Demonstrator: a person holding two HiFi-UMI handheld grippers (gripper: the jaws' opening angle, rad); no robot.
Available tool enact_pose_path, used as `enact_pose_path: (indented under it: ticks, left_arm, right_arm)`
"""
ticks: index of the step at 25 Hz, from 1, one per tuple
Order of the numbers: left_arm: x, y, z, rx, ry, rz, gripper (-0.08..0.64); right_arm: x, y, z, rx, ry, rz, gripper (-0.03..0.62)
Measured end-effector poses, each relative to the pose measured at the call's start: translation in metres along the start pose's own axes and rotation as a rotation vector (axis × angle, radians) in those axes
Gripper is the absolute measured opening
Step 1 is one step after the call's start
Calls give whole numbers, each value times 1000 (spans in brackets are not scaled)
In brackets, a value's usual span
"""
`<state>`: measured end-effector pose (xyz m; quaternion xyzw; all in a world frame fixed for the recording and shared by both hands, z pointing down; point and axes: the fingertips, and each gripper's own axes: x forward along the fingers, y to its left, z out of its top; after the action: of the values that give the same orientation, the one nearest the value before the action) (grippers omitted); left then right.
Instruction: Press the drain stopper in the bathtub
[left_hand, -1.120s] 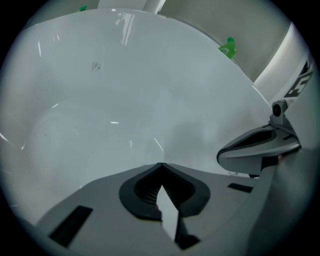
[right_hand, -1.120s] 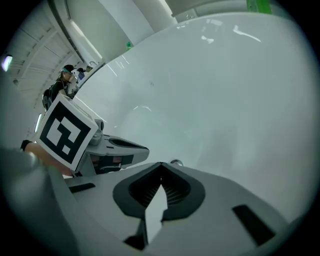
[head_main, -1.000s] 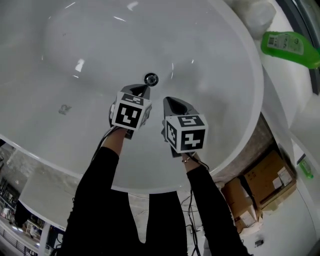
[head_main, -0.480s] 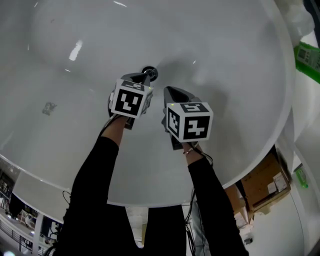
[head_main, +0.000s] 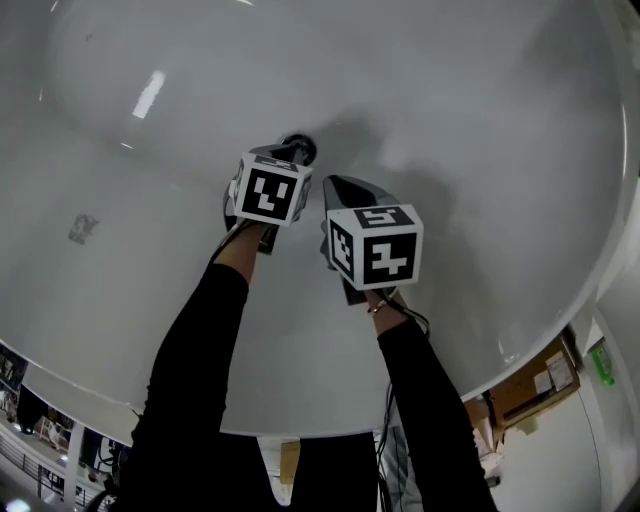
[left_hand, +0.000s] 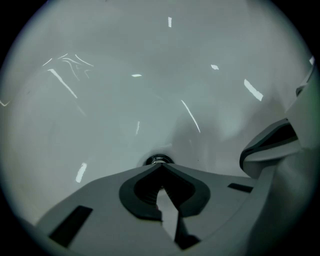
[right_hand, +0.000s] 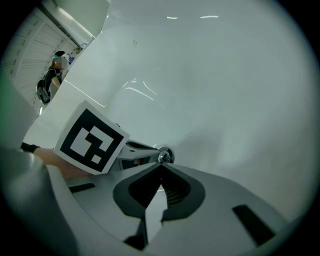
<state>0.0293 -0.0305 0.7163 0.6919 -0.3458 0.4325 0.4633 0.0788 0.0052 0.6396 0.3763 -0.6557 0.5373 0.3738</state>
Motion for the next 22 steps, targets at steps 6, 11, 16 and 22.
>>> enact_pose_path:
  ticks: [6, 11, 16, 22]
  left_arm:
    - [19, 9, -3, -2, 17, 14, 5]
    - [24, 14, -8, 3, 49, 27, 5]
    - [28, 9, -8, 106, 53, 43, 5]
    - [31, 8, -6, 109, 63, 78, 5]
  right_arm:
    - [13, -3, -4, 3, 28, 2, 2]
    - [20, -2, -8, 13, 39, 11, 2]
    - [22, -3, -15, 29, 52, 13, 2]
    - [19, -7, -14, 52, 49, 14, 2]
